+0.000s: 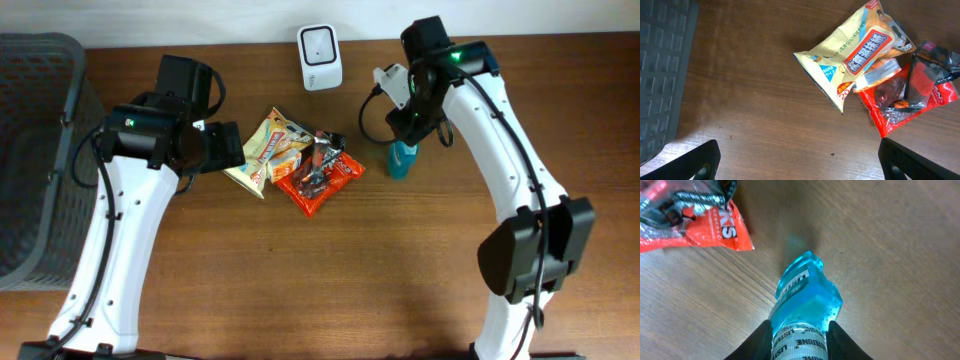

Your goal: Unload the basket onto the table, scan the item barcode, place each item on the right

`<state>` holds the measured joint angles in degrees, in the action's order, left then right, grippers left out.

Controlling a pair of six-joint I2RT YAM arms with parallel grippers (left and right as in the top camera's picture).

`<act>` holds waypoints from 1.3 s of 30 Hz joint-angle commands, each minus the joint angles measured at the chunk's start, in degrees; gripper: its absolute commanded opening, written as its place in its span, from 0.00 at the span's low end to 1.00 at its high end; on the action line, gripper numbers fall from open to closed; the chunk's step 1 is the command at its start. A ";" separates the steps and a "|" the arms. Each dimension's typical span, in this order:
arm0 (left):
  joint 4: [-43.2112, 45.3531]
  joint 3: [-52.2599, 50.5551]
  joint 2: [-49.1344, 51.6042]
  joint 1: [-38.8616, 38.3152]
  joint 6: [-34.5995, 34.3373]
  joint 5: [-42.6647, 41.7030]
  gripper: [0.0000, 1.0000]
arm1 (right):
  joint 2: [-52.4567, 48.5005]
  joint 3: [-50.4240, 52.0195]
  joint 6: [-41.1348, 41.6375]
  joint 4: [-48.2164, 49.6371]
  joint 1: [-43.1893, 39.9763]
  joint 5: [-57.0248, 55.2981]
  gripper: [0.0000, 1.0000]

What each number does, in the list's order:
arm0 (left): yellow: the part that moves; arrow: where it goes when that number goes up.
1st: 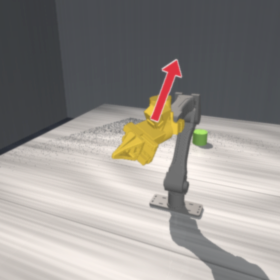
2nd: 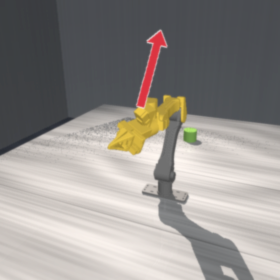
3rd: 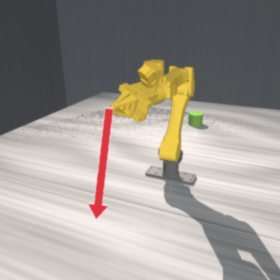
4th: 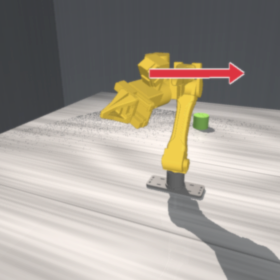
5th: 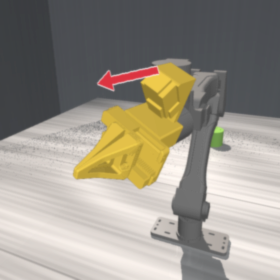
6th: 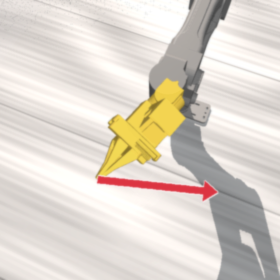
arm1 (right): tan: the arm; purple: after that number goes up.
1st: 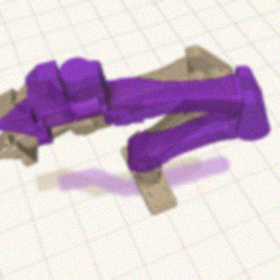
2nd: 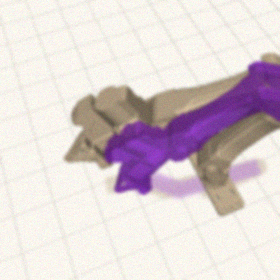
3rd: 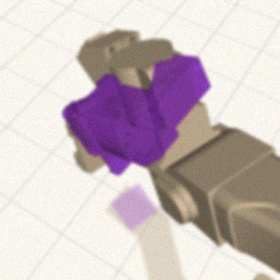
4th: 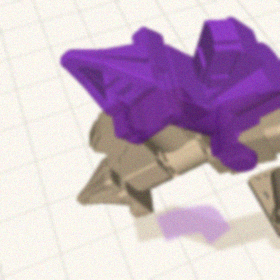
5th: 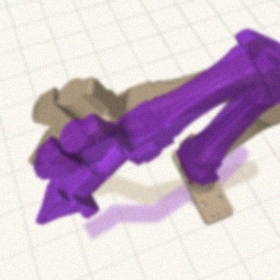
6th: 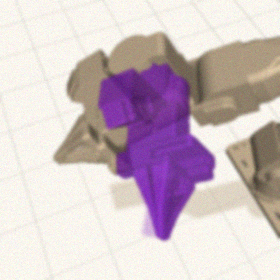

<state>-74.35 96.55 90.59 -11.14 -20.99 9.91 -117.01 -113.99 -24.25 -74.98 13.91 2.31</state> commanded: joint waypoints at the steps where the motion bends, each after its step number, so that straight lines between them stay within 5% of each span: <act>1: -0.09 0.09 -0.28 0.04 0.04 0.44 0.99 | -2.19 0.44 -0.52 -0.11 -0.13 0.90 0.33; 2: -0.09 0.09 -0.28 0.04 0.07 0.44 0.99 | -2.19 0.44 -0.35 -0.09 -0.11 0.90 0.48; 3: -0.09 0.09 -0.28 0.04 0.04 0.44 0.99 | -2.19 0.42 -0.17 -0.09 -0.13 0.48 0.86; 5: -0.09 0.09 -0.28 0.04 0.04 0.44 0.99 | -2.19 -0.57 6.45 0.22 -0.13 -5.11 1.00; 9: -0.09 0.09 -0.28 0.04 0.04 0.44 0.99 | -1.49 -11.37 21.44 -3.87 -0.15 -11.76 0.99; 12: -0.09 0.09 -0.28 0.04 0.04 0.44 0.99 | -1.31 -26.97 43.85 -17.09 -0.55 -13.31 0.99; 14: -0.09 0.09 -0.28 0.04 0.04 0.44 0.99 | -1.09 -29.94 49.18 -22.36 -0.44 -11.93 0.99; 16: -0.09 0.09 -0.28 0.04 0.04 0.44 0.99 | -0.15 -29.75 48.46 -22.36 -0.37 -3.26 0.99; 23: -0.09 0.09 -0.28 0.04 0.04 0.44 0.99 | 8.07 -29.64 48.30 -22.36 -0.39 -2.29 0.99; 31: -0.09 0.09 -0.28 0.04 0.07 0.44 0.99 | 18.32 -29.64 42.05 -22.36 -0.39 18.34 0.99; 39: -0.09 0.09 -0.28 0.04 0.04 0.44 0.99 | 24.30 -29.22 52.15 -22.36 -0.39 10.64 0.98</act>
<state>-74.35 96.55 90.61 -11.14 -20.99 9.91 -95.02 -143.09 23.90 -96.97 13.69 17.56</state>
